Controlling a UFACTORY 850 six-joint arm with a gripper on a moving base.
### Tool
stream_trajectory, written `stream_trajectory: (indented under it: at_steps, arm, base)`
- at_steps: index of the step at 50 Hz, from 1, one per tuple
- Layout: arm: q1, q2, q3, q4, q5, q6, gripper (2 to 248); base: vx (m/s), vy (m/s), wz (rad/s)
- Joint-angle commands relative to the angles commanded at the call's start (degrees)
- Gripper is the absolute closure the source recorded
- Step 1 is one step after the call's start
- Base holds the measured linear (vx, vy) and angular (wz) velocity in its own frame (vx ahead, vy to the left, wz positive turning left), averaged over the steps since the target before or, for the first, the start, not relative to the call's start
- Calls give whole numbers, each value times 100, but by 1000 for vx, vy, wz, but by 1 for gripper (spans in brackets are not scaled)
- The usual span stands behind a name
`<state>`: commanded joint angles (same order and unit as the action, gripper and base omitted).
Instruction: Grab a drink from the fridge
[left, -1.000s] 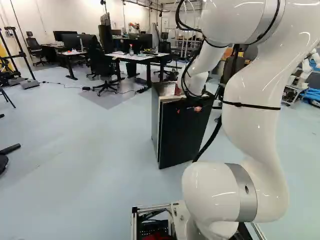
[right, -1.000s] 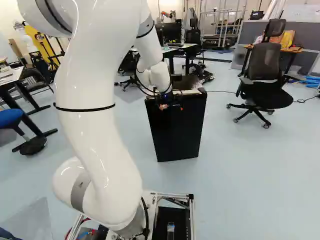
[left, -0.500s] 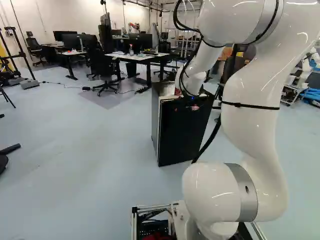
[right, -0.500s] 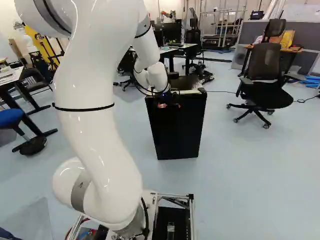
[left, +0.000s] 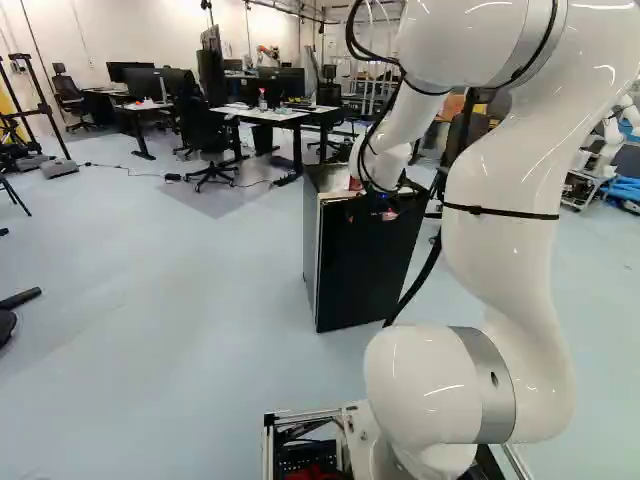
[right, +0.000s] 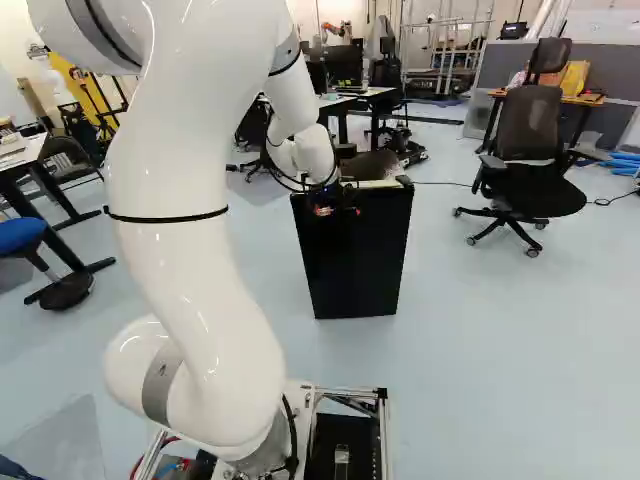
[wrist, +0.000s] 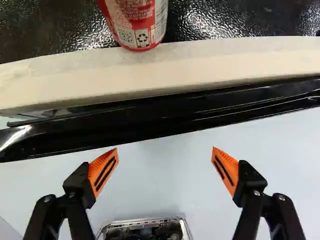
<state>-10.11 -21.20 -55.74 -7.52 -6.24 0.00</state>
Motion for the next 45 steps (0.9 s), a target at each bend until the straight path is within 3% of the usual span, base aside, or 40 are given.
stream_trajectory:
  at_steps: [45]
  arm:
    - [19,5,7,0,451,0,3]
  base:
    - [0,0,0]
